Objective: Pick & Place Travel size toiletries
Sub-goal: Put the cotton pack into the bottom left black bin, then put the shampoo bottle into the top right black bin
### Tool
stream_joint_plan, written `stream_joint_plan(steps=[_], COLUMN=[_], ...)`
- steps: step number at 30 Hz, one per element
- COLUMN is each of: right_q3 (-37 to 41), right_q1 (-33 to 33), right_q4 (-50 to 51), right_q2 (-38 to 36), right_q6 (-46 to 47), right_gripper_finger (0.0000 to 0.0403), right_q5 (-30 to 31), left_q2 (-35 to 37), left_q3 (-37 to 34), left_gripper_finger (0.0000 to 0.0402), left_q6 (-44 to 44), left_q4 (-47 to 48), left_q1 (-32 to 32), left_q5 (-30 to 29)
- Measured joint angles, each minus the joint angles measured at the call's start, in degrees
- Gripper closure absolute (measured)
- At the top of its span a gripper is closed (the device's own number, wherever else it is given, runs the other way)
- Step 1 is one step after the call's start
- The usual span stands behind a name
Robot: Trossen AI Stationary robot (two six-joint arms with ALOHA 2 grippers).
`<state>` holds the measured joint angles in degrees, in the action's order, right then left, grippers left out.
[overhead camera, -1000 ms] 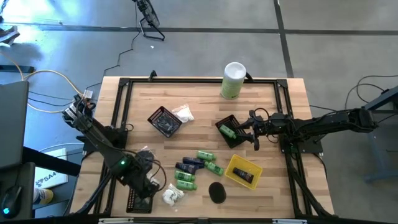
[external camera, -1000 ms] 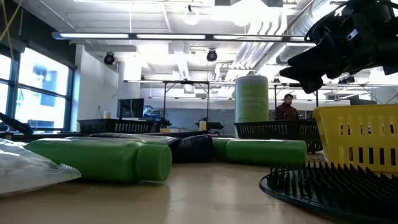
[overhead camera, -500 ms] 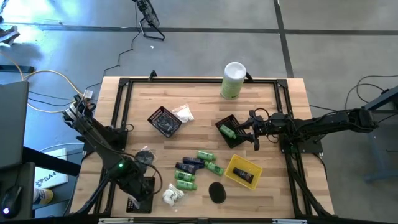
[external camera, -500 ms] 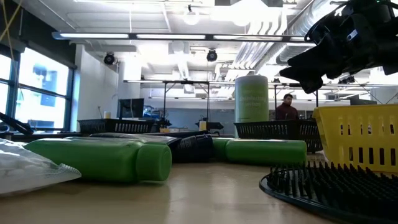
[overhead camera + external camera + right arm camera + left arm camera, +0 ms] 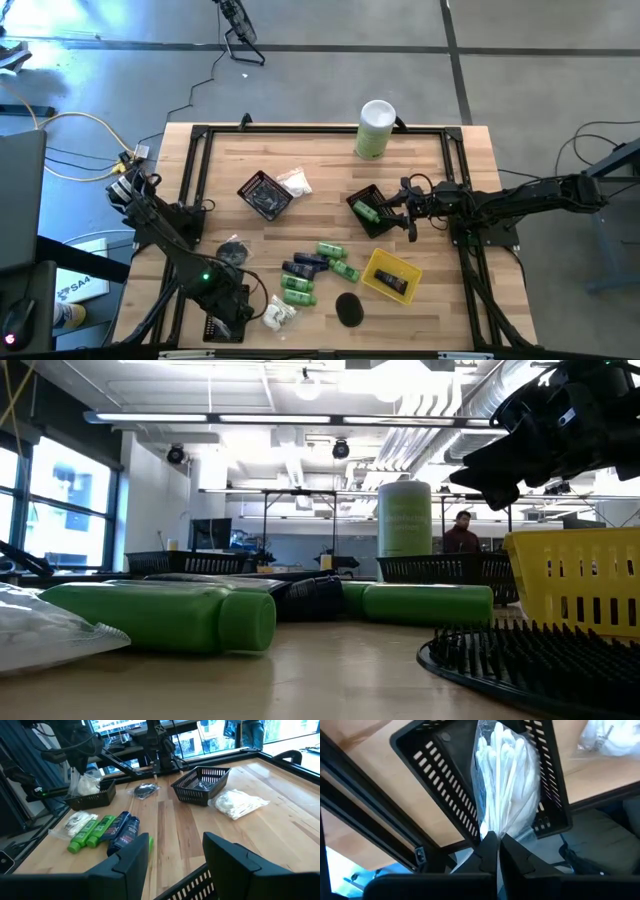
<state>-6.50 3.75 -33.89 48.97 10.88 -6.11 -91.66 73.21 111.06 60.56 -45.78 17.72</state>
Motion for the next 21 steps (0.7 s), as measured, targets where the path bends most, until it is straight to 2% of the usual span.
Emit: stream_joint_plan(steps=[14, 21], right_q3=[0.0, 0.0], right_q1=[0.0, 0.0], right_q4=[0.0, 0.0], right_q2=[0.0, 0.0], right_q6=[0.0, -0.2], right_gripper_finger=[0.0224, 0.0224], right_q5=[0.1, 0.1], left_q2=[-0.1, -0.1], left_q3=[0.0, 0.0], left_gripper_finger=[0.0372, 0.0327], left_q6=[-0.2, -0.2], left_q4=[0.9, 1.5], left_q1=[0.0, 0.0], left_q5=[-0.8, -0.8])
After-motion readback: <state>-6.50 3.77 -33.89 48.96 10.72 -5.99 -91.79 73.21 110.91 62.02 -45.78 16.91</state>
